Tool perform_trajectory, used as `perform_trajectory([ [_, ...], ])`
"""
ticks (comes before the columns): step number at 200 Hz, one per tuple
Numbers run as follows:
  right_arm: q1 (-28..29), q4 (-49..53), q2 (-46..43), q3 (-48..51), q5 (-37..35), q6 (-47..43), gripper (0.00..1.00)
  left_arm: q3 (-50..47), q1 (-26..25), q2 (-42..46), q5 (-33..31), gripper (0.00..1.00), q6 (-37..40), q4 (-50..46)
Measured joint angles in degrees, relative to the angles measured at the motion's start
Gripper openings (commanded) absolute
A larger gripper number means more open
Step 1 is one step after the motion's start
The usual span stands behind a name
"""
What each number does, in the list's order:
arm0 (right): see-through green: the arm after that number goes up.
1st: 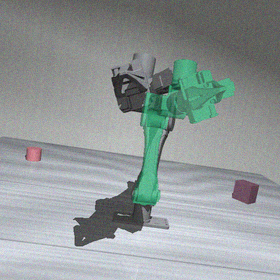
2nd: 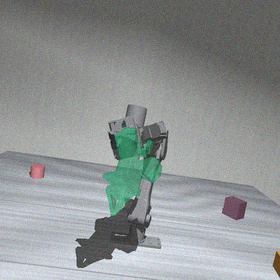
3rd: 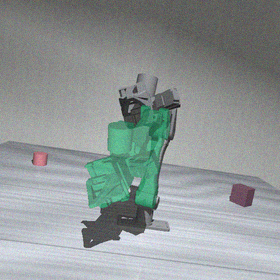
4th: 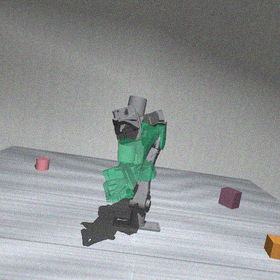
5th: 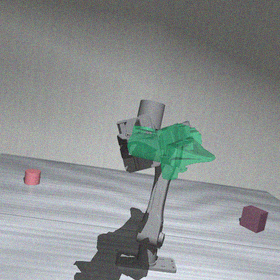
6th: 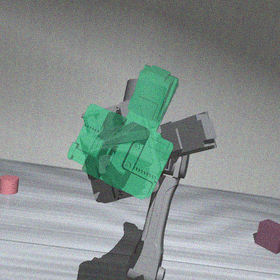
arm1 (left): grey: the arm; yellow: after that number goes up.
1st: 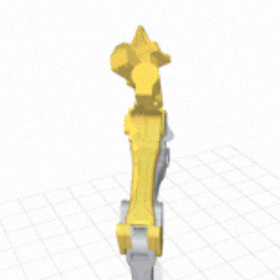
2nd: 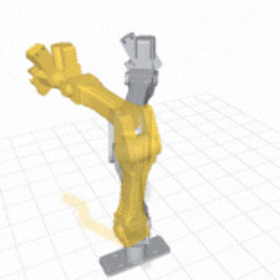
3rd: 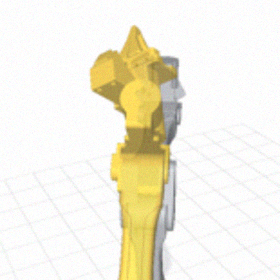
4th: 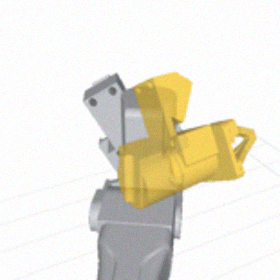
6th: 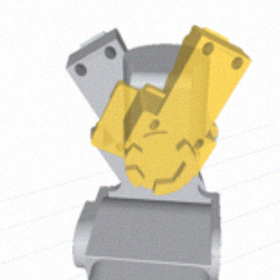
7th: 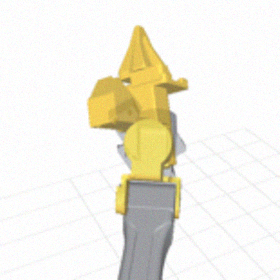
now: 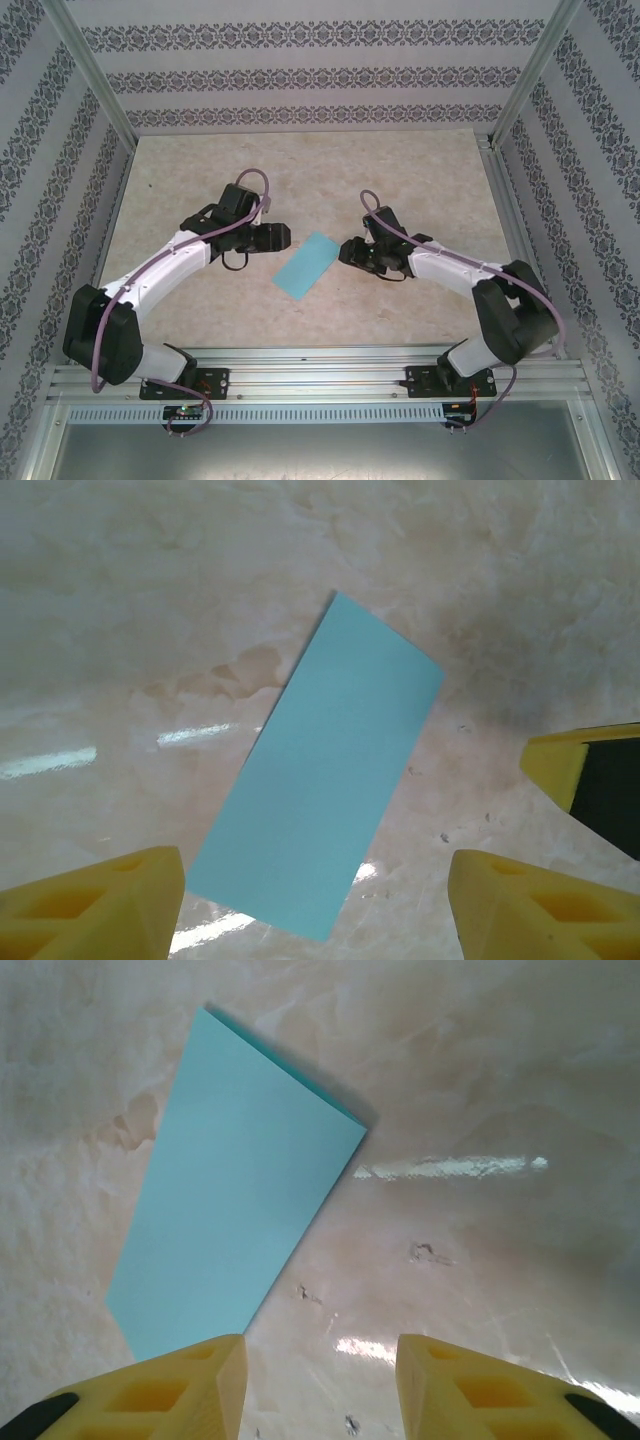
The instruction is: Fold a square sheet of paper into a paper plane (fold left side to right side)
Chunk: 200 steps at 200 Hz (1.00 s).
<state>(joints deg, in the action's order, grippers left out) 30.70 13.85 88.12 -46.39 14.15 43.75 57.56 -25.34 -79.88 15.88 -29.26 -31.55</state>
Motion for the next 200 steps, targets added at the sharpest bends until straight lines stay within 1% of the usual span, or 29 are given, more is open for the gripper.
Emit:
perform_trajectory([
  [32, 1.6, -3.3, 5.9, -2.0, -1.4, 3.2, 0.47, -3.5, 2.9, 0.9, 2.7, 0.71, -0.9, 2.6],
  [63, 2.4, -4.9, 9.6, -3.5, -2.1, 4.9, 0.47, -4.0, 3.2, 1.1, 3.6, 0.71, -1.0, 4.1],
  [139, 3.7, -5.2, 14.3, -8.5, -3.1, 5.9, 0.47, -4.7, 3.2, 1.1, 3.5, 0.72, -1.0, 4.9],
  [200, 3.8, -5.8, 19.7, -15.1, -2.7, 5.6, 0.47, -5.1, 3.6, 1.3, 3.3, 0.72, -1.0, 5.0],
])
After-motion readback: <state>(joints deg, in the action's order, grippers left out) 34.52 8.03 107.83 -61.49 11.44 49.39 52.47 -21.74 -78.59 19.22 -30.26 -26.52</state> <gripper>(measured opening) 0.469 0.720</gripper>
